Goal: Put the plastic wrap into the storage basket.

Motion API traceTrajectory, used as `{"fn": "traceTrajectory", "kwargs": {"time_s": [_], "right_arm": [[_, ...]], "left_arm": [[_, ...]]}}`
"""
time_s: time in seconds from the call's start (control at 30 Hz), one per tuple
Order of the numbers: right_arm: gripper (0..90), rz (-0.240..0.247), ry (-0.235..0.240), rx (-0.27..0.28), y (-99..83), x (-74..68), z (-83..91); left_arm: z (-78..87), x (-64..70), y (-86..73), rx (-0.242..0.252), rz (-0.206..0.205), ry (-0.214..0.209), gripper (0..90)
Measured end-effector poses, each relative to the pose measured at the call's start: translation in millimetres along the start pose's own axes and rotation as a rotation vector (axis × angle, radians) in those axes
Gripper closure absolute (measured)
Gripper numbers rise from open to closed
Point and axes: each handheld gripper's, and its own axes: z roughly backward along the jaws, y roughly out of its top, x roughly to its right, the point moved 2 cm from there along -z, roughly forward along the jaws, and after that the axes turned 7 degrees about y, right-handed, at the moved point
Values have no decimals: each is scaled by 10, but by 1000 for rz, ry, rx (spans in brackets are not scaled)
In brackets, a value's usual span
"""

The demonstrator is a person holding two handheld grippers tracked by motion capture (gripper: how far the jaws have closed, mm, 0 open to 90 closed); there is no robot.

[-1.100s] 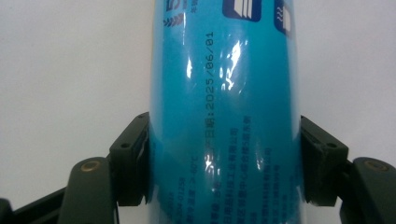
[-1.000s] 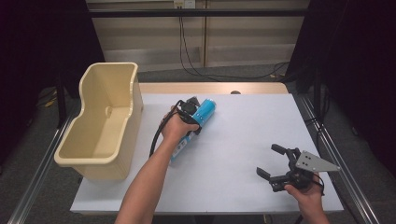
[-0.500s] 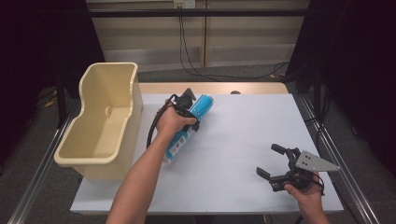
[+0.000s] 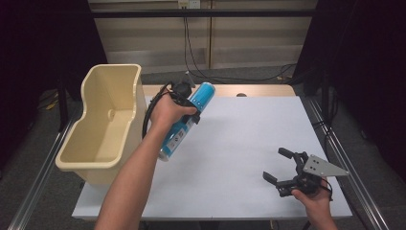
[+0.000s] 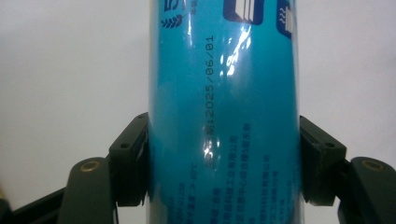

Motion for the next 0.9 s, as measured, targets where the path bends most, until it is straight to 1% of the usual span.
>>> {"fn": "traceTrajectory", "kwargs": {"time_s": [0.13, 0.23, 0.3, 0.33, 0.37, 0.4, 0.5, 0.6, 0.73, 0.77, 0.87, 0.9], "right_arm": [[9, 0, 1, 2, 0, 0, -1], [9, 2, 3, 2, 0, -4, -4], [8, 4, 5, 2, 0, -7, -9], [8, 4, 5, 2, 0, -7, -9], [9, 3, 5, -1, 0, -9, -11], [9, 1, 5, 0, 0, -11, -14], [9, 1, 5, 1, 1, -15, -15], [8, 1, 2, 3, 2, -8, -7], [9, 3, 3, 4, 3, -9, -11], [9, 3, 5, 3, 2, -11, -13], [9, 3, 8, -1, -2, -16, -24], [8, 2, 8, -3, -3, -18, -28]], "left_arm": [[163, -37, -16, 0, 18, -5, 323], [276, -71, -34, -4, 49, -11, 323], [347, -101, -45, -9, 49, 2, 323], [379, -113, -52, -9, 60, 7, 323], [414, -134, -58, -10, 63, 9, 322], [445, -149, -66, -9, 79, 2, 323], [536, -213, -97, -2, 104, -1, 323], [627, -275, -136, 3, 114, 14, 323], [737, -348, -192, 7, 152, 18, 323], [761, -363, -204, 11, 158, 25, 322], [832, -401, -240, 9, 171, 25, 323], [852, -417, -252, 9, 170, 25, 323]]}}
